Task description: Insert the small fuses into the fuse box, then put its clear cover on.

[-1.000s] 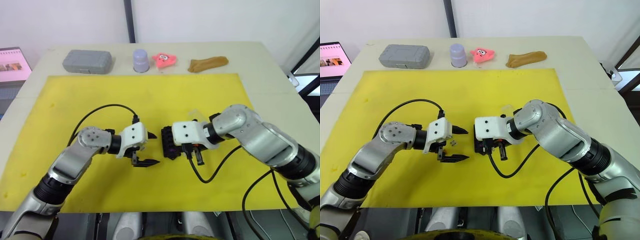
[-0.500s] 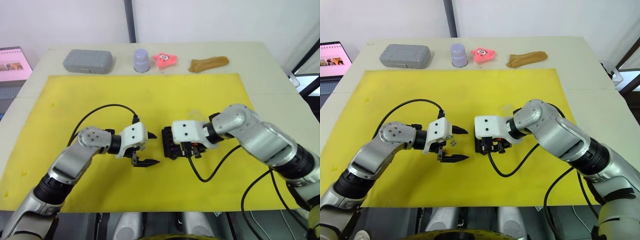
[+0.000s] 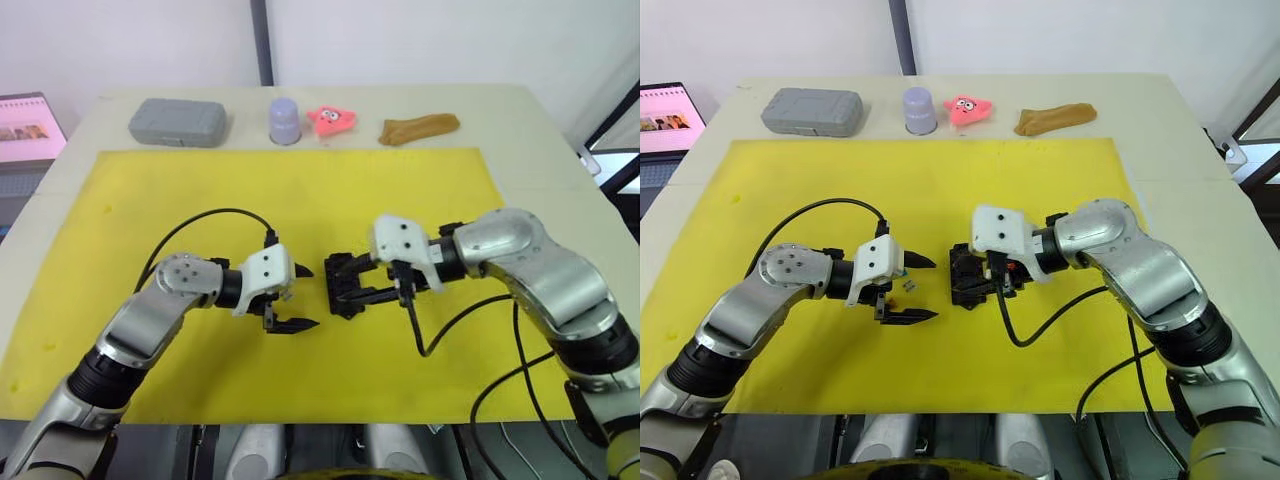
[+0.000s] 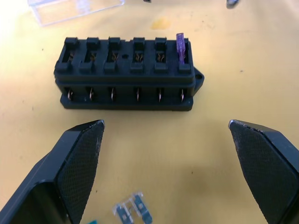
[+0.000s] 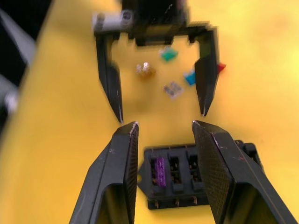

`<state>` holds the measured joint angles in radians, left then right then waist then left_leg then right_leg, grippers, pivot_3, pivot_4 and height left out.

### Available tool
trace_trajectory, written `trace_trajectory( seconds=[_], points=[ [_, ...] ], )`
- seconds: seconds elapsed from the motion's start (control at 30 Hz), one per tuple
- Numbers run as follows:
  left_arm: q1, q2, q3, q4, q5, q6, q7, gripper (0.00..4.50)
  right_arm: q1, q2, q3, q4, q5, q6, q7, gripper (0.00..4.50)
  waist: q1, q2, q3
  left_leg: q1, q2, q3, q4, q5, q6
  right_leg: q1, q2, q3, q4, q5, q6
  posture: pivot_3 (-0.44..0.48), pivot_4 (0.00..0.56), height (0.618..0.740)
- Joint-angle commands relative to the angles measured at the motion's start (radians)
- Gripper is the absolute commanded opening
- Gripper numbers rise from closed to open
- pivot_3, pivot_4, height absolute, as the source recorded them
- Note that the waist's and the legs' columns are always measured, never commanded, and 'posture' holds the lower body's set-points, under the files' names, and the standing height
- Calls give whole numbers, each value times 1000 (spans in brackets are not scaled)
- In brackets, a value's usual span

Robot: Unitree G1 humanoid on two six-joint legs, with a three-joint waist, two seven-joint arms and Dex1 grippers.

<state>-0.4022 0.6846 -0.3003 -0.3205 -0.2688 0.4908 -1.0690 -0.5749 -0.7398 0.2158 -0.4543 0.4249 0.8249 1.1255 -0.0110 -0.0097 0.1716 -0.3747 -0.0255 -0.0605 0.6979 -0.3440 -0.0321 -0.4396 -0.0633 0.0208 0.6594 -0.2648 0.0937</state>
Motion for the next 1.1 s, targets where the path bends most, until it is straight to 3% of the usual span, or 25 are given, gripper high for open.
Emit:
trace_trajectory(
  seconds=[0.03, 0.07, 0.13, 0.17, 1.1],
  points=[
    [-17, -6, 5, -8, 6, -19, 0, 4500, 61, 23, -51, -7, 47, -33, -24, 1386, 0, 0, 0, 0, 0, 0, 0, 0, 0, 0, 0, 0, 0, 0, 0, 0, 150, 740],
    [-19, -8, 4, -6, 7, -20, 1, 4500, 72, 28, -59, -7, 59, -30, -28, 1102, -1, 0, 0, 0, 0, 0, 0, 0, 0, 0, 0, 0, 0, 0, 0, 0, 150, 740],
    [-21, -11, 3, -3, 9, -21, 0, 4500, 90, 30, -65, -8, 71, -38, -33, 124, -2, 0, 0, 0, 0, 0, 0, 0, 0, 0, 0, 0, 0, 0, 0, 0, 150, 740],
    [-22, -13, 3, -2, 11, -21, -1, 4500, 95, 30, -66, -8, 73, -43, -35, 51, -1, 0, 0, 0, 0, 0, 0, 0, 0, 0, 0, 0, 1, 0, 0, 0, 150, 740],
    [-35, -22, 7, -1, 19, -15, -4, 4500, 157, 23, 33, 81, 18, -123, -77, 51, -1, 0, 0, 0, 0, 0, 0, 0, 0, 0, 1, 0, 1, 0, 0, 0, 150, 740]
  ],
)
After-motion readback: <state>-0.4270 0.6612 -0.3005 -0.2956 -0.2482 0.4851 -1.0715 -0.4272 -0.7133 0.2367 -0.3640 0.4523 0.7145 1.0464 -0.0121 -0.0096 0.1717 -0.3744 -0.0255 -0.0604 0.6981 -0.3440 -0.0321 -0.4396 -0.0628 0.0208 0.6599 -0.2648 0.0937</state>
